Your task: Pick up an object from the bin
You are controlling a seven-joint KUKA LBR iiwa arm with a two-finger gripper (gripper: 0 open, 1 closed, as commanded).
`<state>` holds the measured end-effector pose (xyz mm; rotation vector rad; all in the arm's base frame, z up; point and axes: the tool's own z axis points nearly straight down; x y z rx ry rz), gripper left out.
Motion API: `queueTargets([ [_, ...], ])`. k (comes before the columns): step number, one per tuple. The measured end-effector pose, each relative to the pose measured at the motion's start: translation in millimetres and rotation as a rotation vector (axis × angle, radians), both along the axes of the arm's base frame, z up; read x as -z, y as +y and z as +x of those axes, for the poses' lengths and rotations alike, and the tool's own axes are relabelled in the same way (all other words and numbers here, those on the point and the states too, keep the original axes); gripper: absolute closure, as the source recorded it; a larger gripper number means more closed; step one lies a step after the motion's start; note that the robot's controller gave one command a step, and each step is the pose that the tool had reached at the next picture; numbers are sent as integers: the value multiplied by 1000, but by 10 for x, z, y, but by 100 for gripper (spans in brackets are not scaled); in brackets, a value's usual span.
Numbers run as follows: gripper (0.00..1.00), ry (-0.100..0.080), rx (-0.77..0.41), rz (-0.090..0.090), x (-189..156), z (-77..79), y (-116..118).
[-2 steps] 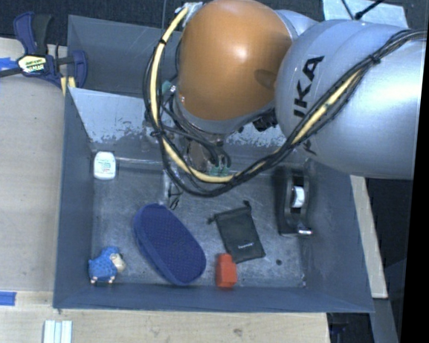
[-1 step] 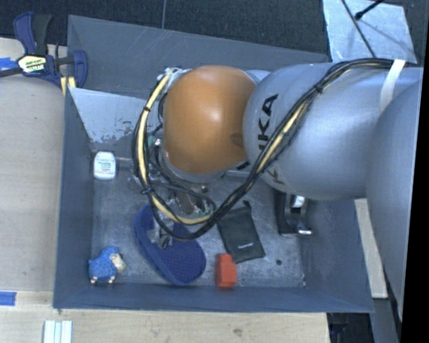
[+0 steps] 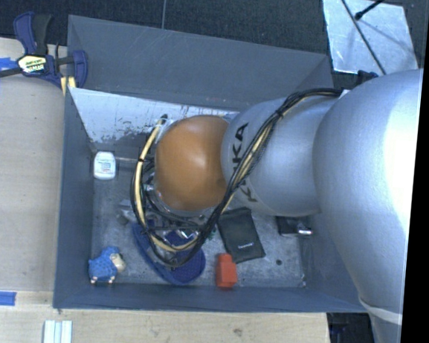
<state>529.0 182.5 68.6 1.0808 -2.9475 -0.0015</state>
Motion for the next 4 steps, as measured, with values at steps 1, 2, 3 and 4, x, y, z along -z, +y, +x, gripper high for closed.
queueTargets([
  [1, 100, -6, 3, 3, -31, 22, 12],
  [2, 100, -2, 177, 3, -162, -362, 474],
  [3, 100, -1, 222, -2, -13, -373, 441],
  [4, 100, -14, 157, 4, -1272, 63, 253],
])
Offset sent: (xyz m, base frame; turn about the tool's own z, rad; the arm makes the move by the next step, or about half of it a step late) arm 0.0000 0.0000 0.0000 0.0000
